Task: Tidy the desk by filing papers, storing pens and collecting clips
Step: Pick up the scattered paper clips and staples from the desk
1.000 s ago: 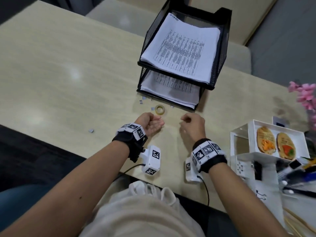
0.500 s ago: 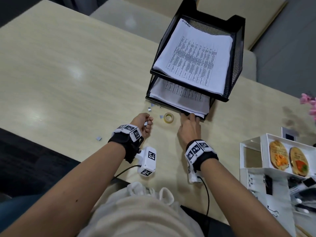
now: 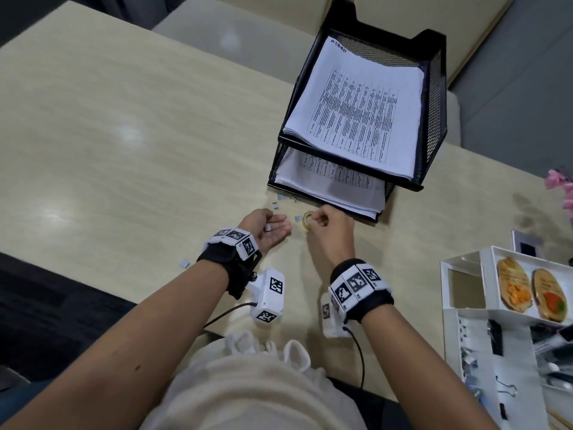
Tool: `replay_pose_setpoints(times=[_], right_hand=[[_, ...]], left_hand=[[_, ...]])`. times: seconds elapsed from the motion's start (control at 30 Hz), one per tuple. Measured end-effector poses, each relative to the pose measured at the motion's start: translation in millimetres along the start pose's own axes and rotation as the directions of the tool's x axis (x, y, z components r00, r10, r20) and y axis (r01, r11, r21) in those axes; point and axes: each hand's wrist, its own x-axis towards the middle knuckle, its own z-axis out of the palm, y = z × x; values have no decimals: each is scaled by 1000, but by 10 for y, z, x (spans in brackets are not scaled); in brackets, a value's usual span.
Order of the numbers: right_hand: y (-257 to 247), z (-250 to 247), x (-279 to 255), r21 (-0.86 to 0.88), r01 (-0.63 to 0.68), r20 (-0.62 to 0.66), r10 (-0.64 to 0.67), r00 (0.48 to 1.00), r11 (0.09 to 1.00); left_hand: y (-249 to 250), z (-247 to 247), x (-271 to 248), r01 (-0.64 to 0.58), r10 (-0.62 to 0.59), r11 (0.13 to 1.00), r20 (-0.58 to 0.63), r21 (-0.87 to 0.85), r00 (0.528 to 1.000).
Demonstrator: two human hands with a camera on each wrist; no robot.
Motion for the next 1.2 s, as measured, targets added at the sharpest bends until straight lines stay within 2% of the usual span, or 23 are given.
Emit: replay_pose_setpoints(times=[0.07, 0.13, 0.27, 0.37, 0.57, 0.73, 0.83, 0.93, 1.07, 1.13, 1.2], right_hand=[[-259, 75, -20, 125, 17, 73, -27, 997, 992], [-393, 196, 43, 129, 27, 75, -37, 997, 991], [-380, 419, 145, -43, -55, 55, 57, 997, 998], [-339, 575, 145, -257, 47, 70, -30, 997, 965], [-478, 879, 219, -435, 71, 83, -39, 996, 898], [-483, 1008, 121, -357, 113, 120, -75, 990, 927], [-484, 1011, 24, -365, 154, 62, -141, 988, 918], [-531, 1028, 26, -379, 138, 61, -124, 990, 915], [-526, 1014, 48, -372, 142, 124, -103, 987, 917], [-540, 948, 40, -278, 80, 92, -56, 994, 957], [-636, 859, -5, -110, 20, 20, -18, 1000, 994]], left_hand=[[11, -19, 4, 14, -13, 999, 30, -52, 999], [49, -71, 9, 38, -34, 995, 44, -92, 998], [206, -307, 11, 55, -54, 998, 17, -39, 998], [354, -534, 31, 31, -31, 999, -10, -30, 999], [568, -837, 48, 5, -5, 1000, -35, 2, 999], [696, -904, 61, 0, 1, 1000, -14, 23, 1000], [729, -908, 64, 4, -4, 1000, -4, 29, 1000], [699, -893, 61, 13, -13, 1000, 1, 12, 1000], [631, -919, 52, 19, -18, 999, 16, -42, 1000], [595, -924, 32, -3, 4, 1000, 19, -28, 1000], [555, -902, 10, -26, 26, 1000, 24, -5, 999]])
